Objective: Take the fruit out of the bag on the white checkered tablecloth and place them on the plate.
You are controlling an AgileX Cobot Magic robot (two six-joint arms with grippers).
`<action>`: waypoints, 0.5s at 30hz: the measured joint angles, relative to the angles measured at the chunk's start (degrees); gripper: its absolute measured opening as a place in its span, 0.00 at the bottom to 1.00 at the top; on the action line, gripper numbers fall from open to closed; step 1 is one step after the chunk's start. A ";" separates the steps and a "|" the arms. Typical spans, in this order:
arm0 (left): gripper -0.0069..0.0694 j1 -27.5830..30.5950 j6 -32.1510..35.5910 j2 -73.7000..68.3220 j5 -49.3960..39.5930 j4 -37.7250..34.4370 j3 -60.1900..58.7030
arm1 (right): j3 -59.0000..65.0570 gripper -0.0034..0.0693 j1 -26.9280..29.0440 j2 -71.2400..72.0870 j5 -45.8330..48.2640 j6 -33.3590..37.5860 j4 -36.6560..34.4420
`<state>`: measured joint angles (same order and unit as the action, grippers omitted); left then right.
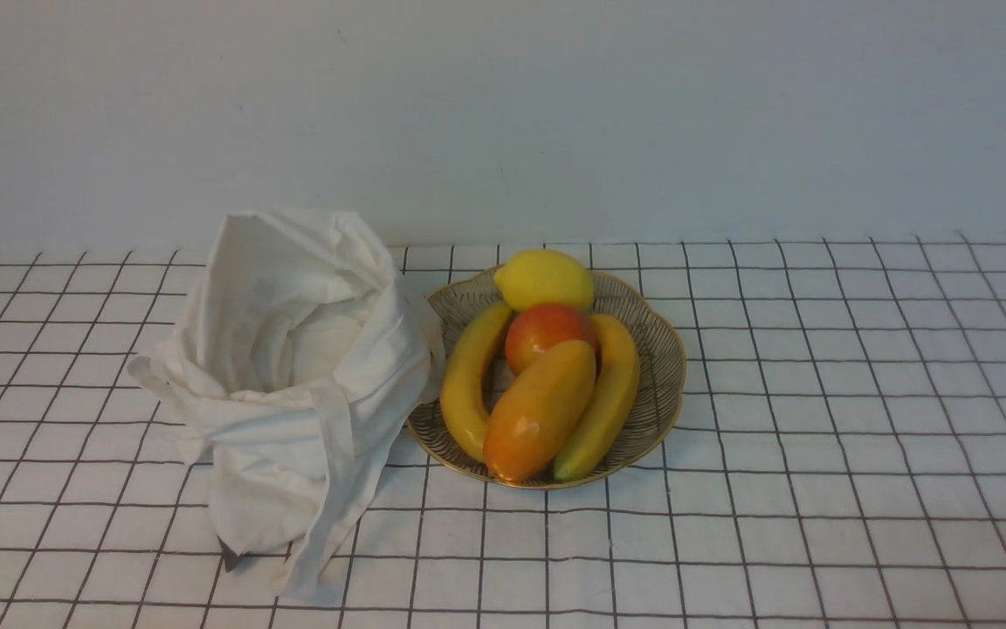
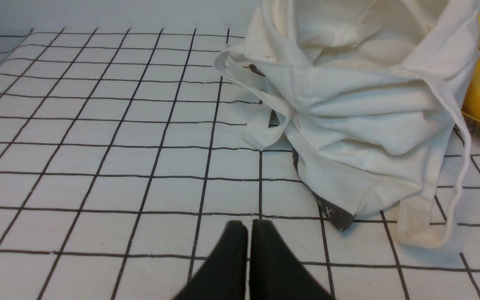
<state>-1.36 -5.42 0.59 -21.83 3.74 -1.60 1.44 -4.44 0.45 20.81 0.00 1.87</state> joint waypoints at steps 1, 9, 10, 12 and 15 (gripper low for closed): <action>0.08 0.00 0.00 0.00 0.00 0.00 0.00 | 0.00 0.03 0.00 0.00 0.00 0.00 0.00; 0.08 0.00 0.00 0.00 0.00 0.00 0.00 | 0.00 0.03 0.00 0.00 0.00 0.00 0.00; 0.08 0.00 0.00 0.00 0.00 0.00 0.00 | 0.00 0.03 0.00 0.00 0.00 0.00 0.00; 0.08 0.00 0.00 0.00 0.00 0.00 0.00 | 0.00 0.03 0.00 0.00 0.00 0.00 0.00; 0.08 0.00 0.00 0.00 0.00 0.00 0.00 | 0.00 0.03 0.00 0.00 0.00 0.00 0.00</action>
